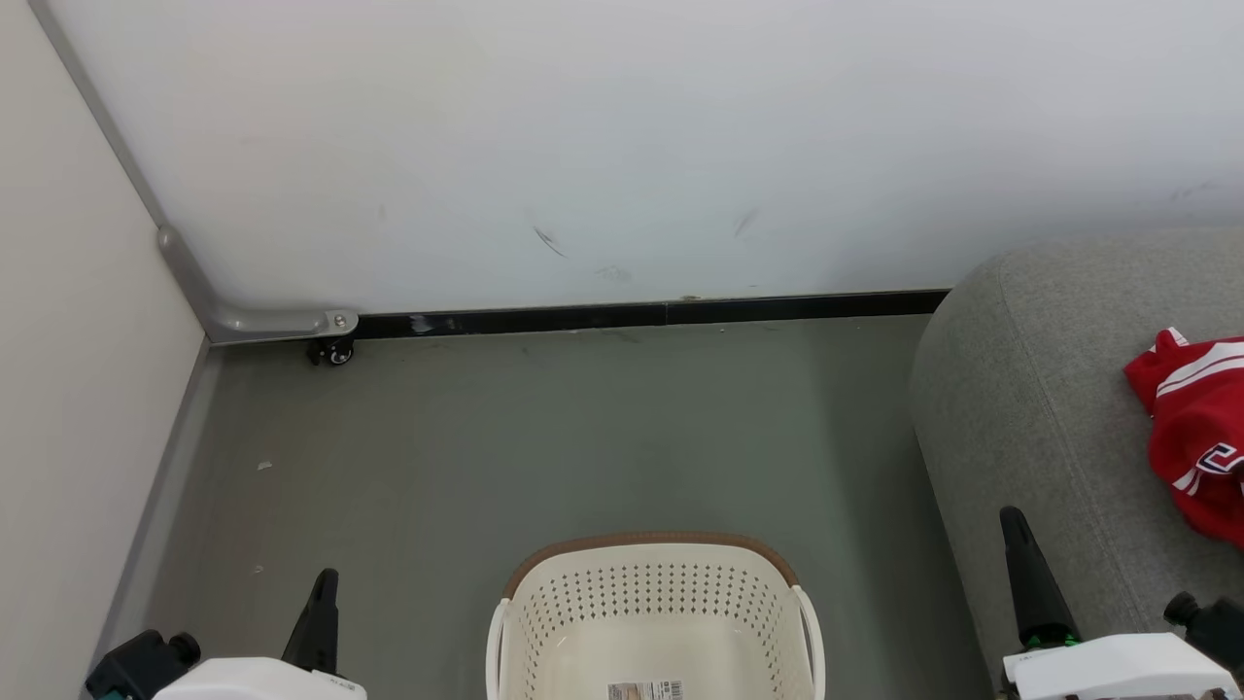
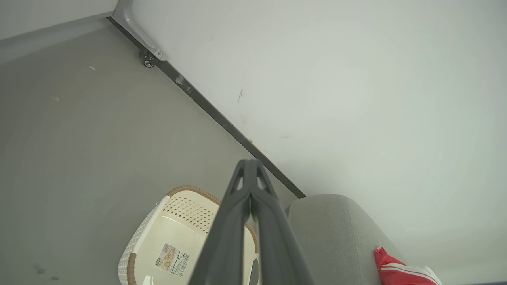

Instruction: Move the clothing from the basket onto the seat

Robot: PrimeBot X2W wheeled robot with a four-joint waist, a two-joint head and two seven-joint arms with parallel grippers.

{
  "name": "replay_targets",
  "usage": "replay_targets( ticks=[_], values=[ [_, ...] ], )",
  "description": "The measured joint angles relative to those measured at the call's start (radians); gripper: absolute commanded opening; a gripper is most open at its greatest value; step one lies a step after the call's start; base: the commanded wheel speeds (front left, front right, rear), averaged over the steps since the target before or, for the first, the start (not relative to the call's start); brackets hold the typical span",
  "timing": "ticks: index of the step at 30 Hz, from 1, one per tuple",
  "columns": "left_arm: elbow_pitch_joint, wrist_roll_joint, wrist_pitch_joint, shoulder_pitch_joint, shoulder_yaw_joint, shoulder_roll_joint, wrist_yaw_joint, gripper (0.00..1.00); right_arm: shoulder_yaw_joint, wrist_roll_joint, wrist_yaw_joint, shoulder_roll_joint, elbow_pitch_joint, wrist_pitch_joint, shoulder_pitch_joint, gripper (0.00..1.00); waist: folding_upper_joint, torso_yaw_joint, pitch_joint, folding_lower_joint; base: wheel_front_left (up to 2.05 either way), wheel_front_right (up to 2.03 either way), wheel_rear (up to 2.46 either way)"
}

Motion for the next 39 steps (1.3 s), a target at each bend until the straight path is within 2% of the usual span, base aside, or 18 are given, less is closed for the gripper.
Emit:
replay_targets(
  ticks=[7, 13, 39],
  values=[
    [0.004, -0.086, 0.023, -0.014, 0.028, -0.015, -0.03, 0.0, -0.006, 0.11, 0.0, -0.005, 0.004, 0.014, -0.025, 0.0, 0.0, 0.001, 0.007, -0.0059, 0.0, 0.0, 0.0],
    [0.009, -0.167, 0.04, -0.016, 0.052, -0.026, -0.057, 0.0, -0.01, 0.206, 0.0, -0.013, 0.005, 0.023, -0.04, 0.0, 0.0, 0.002, 0.013, -0.0086, 0.0, 0.0, 0.0],
    [0.029, -0.505, 0.128, -0.058, 0.159, -0.074, -0.179, 0.0, -0.039, 0.609, 0.0, -0.03, 0.007, 0.077, -0.087, 0.0, 0.0, 0.005, 0.024, -0.0099, 0.0, 0.0, 0.0]
  ],
)
